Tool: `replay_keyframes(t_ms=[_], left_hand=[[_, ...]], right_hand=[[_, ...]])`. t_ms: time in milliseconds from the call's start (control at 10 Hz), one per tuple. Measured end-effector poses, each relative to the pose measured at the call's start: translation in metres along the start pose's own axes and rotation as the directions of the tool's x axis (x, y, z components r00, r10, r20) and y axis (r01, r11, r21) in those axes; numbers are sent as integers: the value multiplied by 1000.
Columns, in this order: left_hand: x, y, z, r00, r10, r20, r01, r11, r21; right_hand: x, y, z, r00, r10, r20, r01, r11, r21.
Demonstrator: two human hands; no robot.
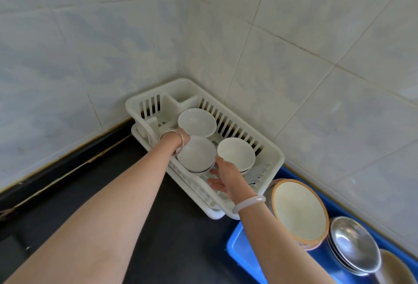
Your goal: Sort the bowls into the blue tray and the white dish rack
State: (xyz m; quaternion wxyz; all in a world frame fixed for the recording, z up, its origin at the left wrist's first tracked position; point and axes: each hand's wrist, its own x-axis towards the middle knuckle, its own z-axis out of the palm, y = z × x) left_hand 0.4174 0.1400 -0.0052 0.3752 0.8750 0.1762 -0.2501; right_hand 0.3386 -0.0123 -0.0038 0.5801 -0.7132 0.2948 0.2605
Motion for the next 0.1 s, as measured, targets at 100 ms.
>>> replay_keyframes(t_ms=[100], left_hand=[[-10, 2, -4, 999, 24, -47, -26, 998, -59]], right_hand=[[-24, -14, -18, 994, -99, -37, 100, 995, 23]])
